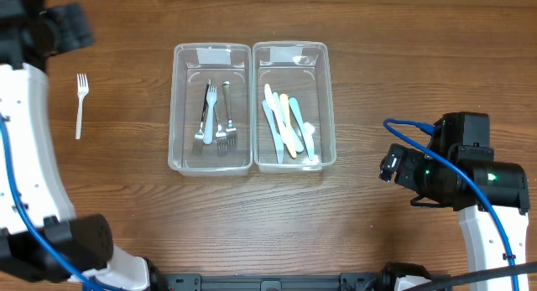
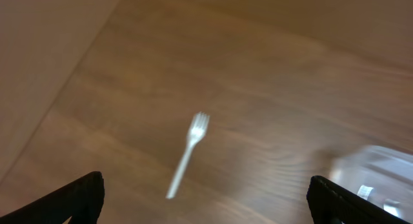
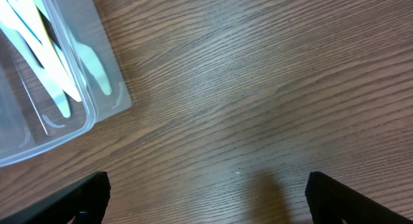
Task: Pack container
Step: 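Carry the white plastic fork into the left container and release, then return the left gripper and grasp the last white plastic fork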
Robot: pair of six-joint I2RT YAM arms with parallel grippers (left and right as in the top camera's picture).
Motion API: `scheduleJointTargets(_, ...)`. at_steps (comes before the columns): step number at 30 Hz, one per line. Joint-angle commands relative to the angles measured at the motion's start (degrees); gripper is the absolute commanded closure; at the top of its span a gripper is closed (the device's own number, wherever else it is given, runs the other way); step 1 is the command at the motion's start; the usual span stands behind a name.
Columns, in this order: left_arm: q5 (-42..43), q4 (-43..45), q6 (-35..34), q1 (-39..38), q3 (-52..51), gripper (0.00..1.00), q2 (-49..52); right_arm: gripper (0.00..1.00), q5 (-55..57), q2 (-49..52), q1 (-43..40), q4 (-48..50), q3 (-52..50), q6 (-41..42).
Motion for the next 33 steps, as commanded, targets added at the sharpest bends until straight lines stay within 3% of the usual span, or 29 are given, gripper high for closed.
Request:
scheduleJointTargets(1, 6.0, 0.1, 4.0, 4.9, -1.4, 0.00, 7.4, 0.01, 0.4, -0.2, 0.0, 0.1, 0.4, -0.1)
scheduleJointTargets(6, 9.8, 2.7, 5.6, 8.7, -1.4, 0.00, 18.6, 0.01, 0.4, -0.2, 0.0, -0.6, 0.4, -0.1)
scheduleJointTargets(10, 12.7, 4.8, 13.2, 8.7, -1.4, 0.00, 27.2, 0.01, 0.5, -0.2, 0.0, -0.7, 0.4, -0.1)
scheduleJointTargets(15, 14.1, 5.5, 15.6, 8.6, -1.4, 0.00, 35.5, 0.01, 0.5, -0.2, 0.0, -0.8, 0.4, 0.0)
scheduleJointTargets(23, 13.6, 6.3, 15.5, 8.6, -1.4, 0.00, 38.3, 0.01, 0.5, -0.2, 0.0, -0.7, 0.4, 0.0)
scheduleJointTargets(28, 13.6, 5.1, 15.5, 8.6, -1.4, 0.20, 38.3, 0.01, 0.5, -0.2, 0.0, -0.7, 0.4, 0.0)
scheduleJointTargets(33, 9.0, 3.2, 14.7, 8.6, -1.4, 0.46, 38.3, 0.01, 0.5, -0.2, 0.0, -0.7, 0.4, 0.0)
